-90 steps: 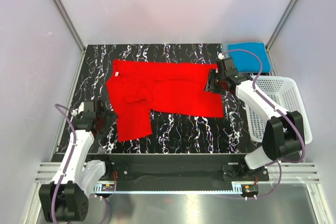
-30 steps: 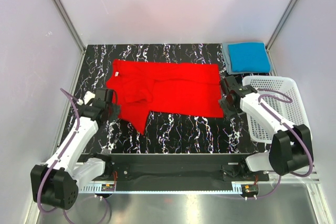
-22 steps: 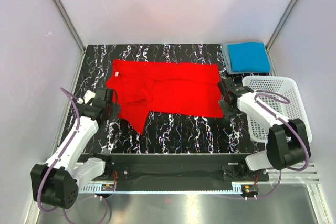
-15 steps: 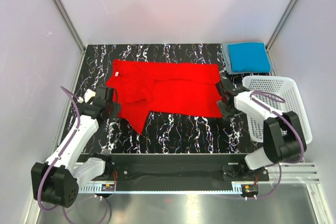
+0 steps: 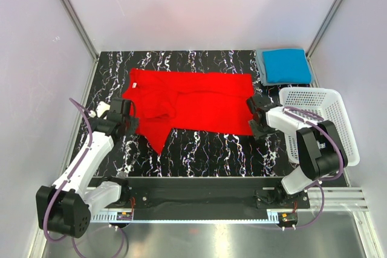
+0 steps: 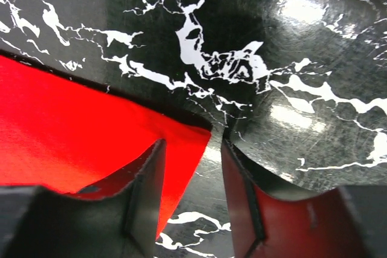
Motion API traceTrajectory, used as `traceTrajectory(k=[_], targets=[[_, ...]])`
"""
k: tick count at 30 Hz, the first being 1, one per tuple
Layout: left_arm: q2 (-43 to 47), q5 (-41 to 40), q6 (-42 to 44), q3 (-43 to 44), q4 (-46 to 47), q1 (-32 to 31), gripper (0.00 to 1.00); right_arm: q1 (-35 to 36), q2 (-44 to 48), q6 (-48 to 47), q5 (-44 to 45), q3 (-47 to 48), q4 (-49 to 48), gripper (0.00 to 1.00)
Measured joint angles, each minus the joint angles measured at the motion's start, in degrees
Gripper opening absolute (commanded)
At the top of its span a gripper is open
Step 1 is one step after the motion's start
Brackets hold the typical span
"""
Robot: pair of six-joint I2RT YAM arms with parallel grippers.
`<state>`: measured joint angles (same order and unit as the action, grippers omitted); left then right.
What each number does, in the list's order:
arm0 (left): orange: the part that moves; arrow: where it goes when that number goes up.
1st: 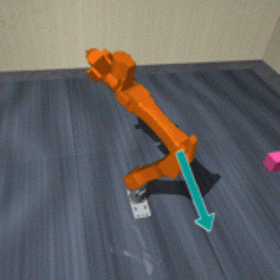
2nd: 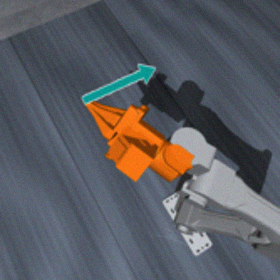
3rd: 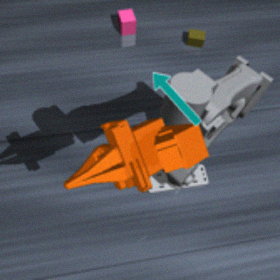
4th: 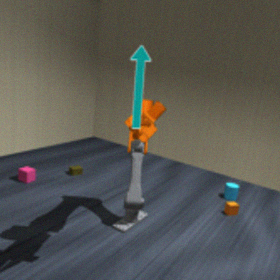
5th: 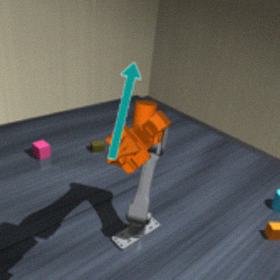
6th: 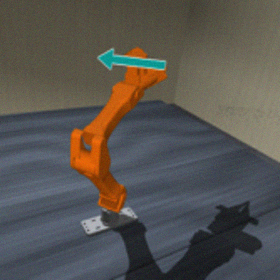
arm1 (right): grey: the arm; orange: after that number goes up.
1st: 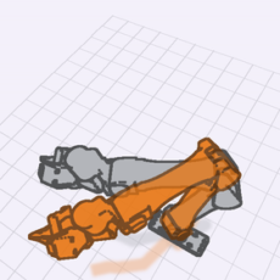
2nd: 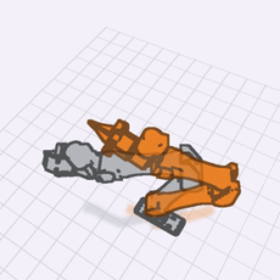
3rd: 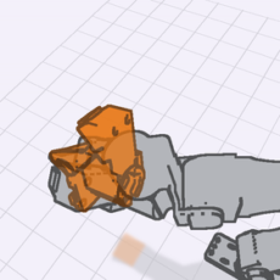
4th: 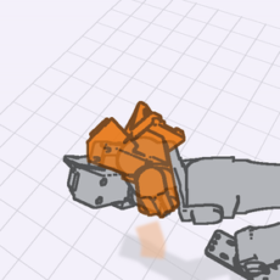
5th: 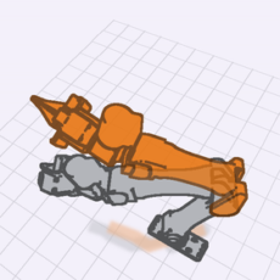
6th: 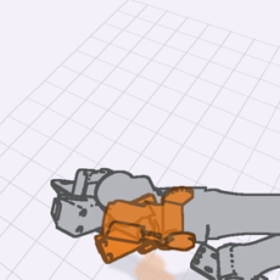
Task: Fold and stack the t-shirts
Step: Fold the tshirt
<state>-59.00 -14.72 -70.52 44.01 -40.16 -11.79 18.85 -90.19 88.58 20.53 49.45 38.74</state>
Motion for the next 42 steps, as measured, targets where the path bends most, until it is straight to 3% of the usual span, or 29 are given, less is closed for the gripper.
traceTrajectory(k=[3, 4, 5, 7, 22, 42], targets=[[0.0, -0.3, 0.0, 0.0, 0.0, 0.0, 0.0, 0.0, -0.1, 0.3, 0.0, -0.2, -0.7, 0.29], [0.0, -0.3, 0.0, 0.0, 0.0, 0.0, 0.0, 0.0, -0.1, 0.2, 0.1, -0.3, -0.9, 0.14], [0.0, -0.4, 0.0, 0.0, 0.0, 0.0, 0.0, 0.0, -0.1, 0.3, 0.1, -0.4, -1.2, 0.07], [0.0, -0.7, 0.0, 0.0, 0.0, 0.0, 0.0, 0.0, -0.1, 0.5, 0.3, -0.8, -1.8, 0.0], [-0.1, -7.4, 0.6, 7.2, -0.7, 0.0, 0.0, 0.1, 0.5, -13.8, 2.0, 0.0, -3.8, 0.0], [-16.0, -9.5, 2.2, 20.2, -0.2, 4.2, 0.0, 0.0, -7.0, -38.6, 2.4, 15.9, -5.1, 0.0]])
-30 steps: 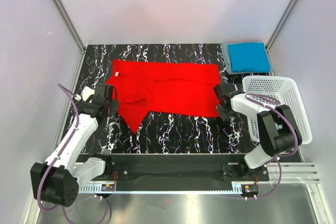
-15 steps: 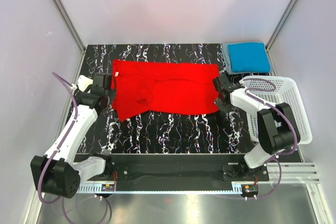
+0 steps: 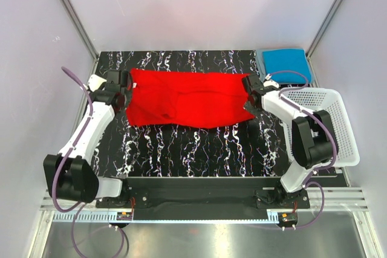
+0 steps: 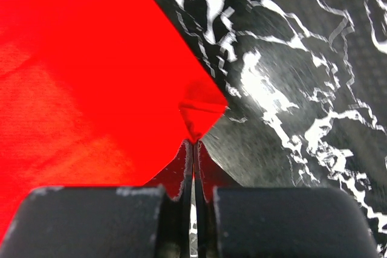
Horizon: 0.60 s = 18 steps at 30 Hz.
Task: Fold and stack the t-shirts
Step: Fold the tshirt
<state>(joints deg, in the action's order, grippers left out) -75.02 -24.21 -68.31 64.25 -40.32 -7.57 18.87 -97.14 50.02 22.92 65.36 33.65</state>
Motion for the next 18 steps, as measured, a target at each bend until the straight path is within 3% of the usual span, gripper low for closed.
traceTrajectory(k=[18], targets=[[-12.9, -2.7, 1.0, 12.8, -1.4, 1.1, 0.0, -3.7, -5.4, -7.3, 0.1, 7.8, 0.6, 0.0]])
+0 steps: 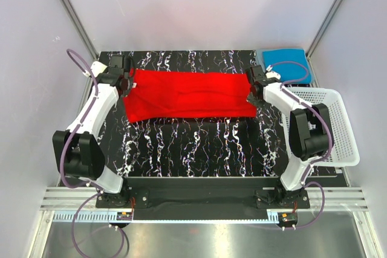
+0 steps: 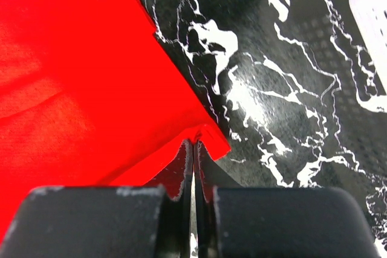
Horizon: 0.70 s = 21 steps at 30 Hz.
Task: Fold and stack the t-shirts
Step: Fold the tshirt
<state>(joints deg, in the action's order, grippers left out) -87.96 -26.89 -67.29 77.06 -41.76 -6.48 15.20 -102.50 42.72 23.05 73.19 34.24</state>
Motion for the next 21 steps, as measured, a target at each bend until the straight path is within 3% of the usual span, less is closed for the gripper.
traceTrajectory(k=[21], targets=[[-17.3, -0.6, 4.4, 14.3, -1.0, 0.6, 0.0, -2.6, -10.1, -4.9, -2.2, 9.9, 0.1, 0.0]])
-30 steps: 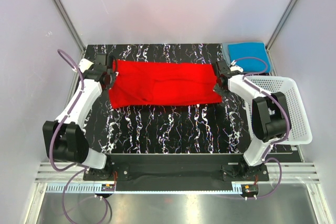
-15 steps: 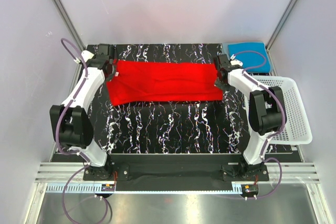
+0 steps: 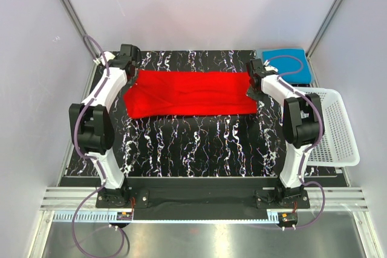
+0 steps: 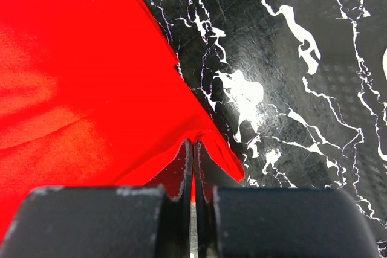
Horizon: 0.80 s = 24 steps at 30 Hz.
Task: Fold and stack the t-shirts
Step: Fold the tshirt
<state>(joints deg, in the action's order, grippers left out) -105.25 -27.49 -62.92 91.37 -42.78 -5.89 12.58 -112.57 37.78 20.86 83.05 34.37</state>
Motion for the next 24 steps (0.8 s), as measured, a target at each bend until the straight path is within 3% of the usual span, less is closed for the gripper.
traceTrajectory(k=[24], targets=[[-7.1, -1.3, 3.2, 7.5, 1.4, 0.4, 0.0, -2.1, -5.7, -0.6, -1.1, 8.7, 2.8, 0.0]])
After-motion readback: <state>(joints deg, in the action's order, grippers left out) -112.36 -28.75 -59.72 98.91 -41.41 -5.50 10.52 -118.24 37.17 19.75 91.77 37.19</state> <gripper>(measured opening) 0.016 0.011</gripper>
